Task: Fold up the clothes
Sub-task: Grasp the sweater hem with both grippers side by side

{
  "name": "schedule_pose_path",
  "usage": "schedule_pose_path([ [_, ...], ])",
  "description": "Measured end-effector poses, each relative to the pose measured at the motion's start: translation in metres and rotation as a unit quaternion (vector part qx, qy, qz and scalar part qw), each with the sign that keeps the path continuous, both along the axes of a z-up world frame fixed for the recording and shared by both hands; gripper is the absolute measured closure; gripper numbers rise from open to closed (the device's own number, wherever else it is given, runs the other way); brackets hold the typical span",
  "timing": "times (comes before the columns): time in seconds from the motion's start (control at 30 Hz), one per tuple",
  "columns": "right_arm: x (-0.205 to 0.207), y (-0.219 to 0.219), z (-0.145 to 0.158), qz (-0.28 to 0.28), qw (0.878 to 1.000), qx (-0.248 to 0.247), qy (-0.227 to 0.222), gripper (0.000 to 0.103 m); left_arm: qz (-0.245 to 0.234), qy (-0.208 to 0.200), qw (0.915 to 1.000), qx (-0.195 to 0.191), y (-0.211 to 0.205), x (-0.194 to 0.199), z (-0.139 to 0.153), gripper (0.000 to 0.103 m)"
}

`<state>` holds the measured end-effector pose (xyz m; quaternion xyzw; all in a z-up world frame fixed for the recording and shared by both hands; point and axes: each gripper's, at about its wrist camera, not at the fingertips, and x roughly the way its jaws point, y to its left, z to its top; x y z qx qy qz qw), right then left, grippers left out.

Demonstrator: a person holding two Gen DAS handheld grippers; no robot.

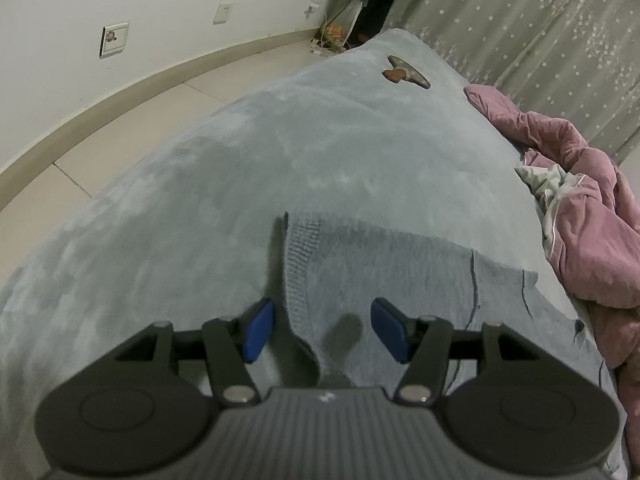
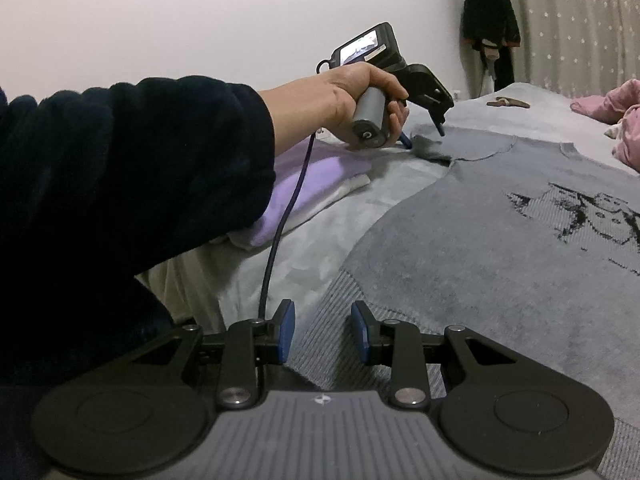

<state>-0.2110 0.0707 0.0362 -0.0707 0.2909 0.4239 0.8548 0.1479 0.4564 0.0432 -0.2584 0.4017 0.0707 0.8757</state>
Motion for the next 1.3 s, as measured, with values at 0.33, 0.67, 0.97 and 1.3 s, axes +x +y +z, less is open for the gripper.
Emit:
schedule_pose_path([
  [0.33,0.002,-0.011,-0.003,-0.010,1.000,0.006,0.008,0.073,0.008,-0.009,0.9998,0.016,0.006,0.016,-0.001,0.052],
  [0.67,0.006,-0.022,-0.005,-0.016,1.000,0.012,0.014,0.082,0.005,0.001,0.9930,0.118,-0.014,0.032,0.000,0.096],
  [0.97,0.014,-0.036,-0.003,-0.032,0.997,0.054,0.051,0.094,0.021,-0.019,0.9935,0.110,-0.014,0.024,0.018,0.097],
  [1.3,0.021,-0.055,-0.004,-0.045,0.986,0.120,0.105,0.094,0.035,-0.056,0.9964,0.054,-0.007,0.019,0.032,0.097],
])
